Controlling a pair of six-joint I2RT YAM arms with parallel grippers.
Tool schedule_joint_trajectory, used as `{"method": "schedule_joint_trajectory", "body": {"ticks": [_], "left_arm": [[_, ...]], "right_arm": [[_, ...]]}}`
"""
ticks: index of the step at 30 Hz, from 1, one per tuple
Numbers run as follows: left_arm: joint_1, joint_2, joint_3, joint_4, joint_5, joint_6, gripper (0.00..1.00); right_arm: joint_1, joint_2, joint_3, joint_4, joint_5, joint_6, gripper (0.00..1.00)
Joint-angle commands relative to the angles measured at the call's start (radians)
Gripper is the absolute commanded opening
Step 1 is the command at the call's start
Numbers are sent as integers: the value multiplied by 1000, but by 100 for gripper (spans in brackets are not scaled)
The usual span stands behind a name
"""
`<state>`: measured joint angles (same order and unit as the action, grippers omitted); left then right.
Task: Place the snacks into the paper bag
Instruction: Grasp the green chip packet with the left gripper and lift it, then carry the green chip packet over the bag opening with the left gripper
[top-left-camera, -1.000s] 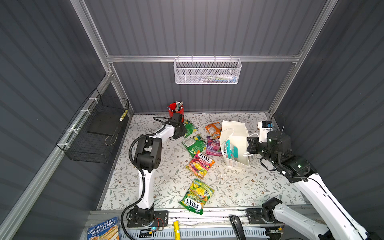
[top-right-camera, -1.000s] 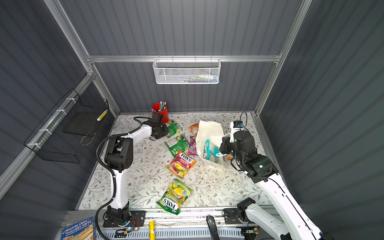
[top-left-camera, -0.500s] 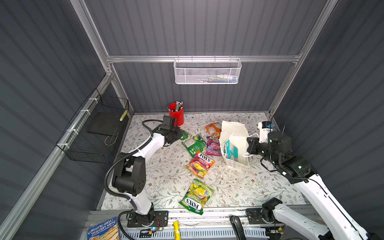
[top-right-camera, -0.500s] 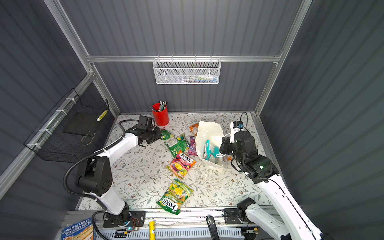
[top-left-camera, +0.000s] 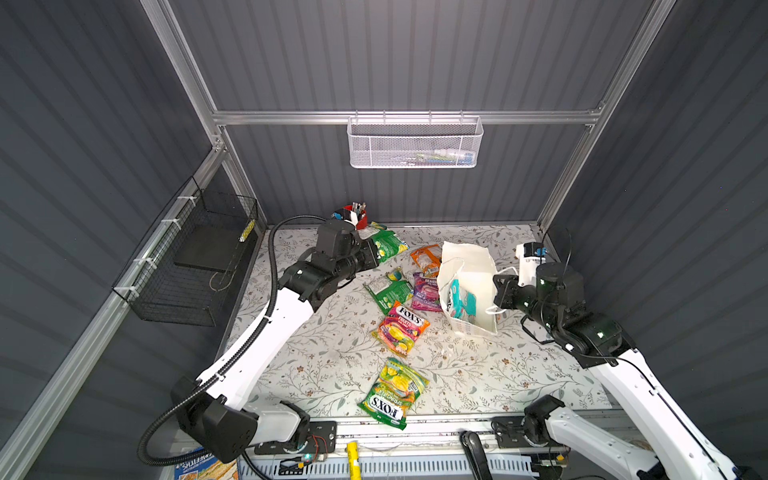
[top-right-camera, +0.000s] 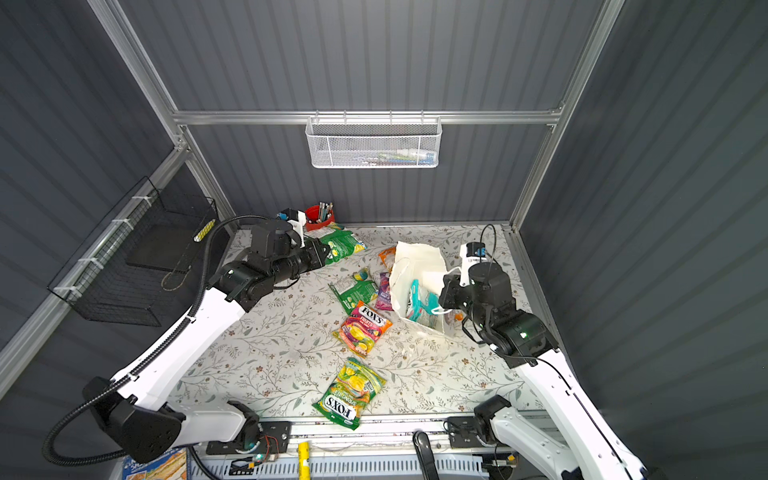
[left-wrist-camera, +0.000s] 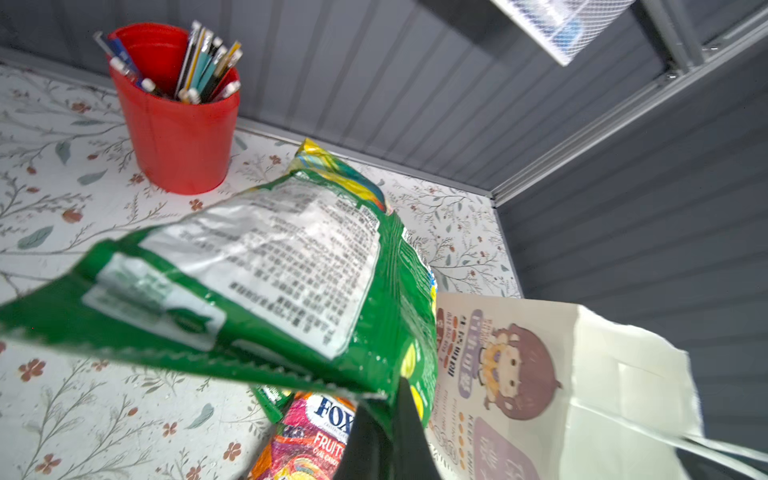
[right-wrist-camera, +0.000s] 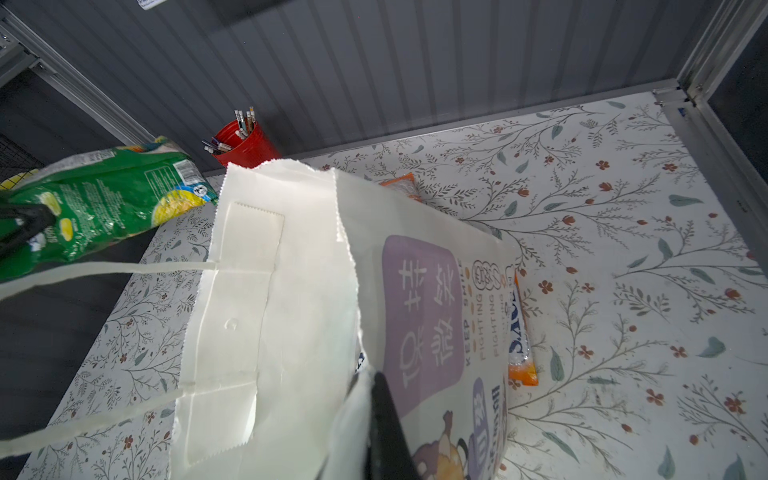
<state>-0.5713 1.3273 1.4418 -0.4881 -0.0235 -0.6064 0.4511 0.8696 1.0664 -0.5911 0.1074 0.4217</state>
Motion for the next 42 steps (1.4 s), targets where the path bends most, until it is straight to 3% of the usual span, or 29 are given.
{"method": "schedule_joint_trajectory", "body": {"ticks": [1,8,13,22,26,34,42], "left_arm": [[-40,-37,87,-10,-4,46,0],[-179,-25,232,-36,10,98,0],[-327,22,335,-81,-27,175,0],[-600,183,556,-242,-250,346,0],[-707,268,656,-337,-424,387,0],[-739,279,646,-410,-628,366,0],[-740,262,588,-429,-598,356,0]], "right_arm": [[-3,0,-8,13,11,-2,0],[-2,0,-8,10,19,-5,0],[-2,3,-8,12,19,-4,0],[-2,5,-8,13,18,-6,0],[-2,2,-8,8,24,-4,0],[-2,-10,-6,1,39,-4,0],[-2,-9,-6,1,41,-3,0]]}}
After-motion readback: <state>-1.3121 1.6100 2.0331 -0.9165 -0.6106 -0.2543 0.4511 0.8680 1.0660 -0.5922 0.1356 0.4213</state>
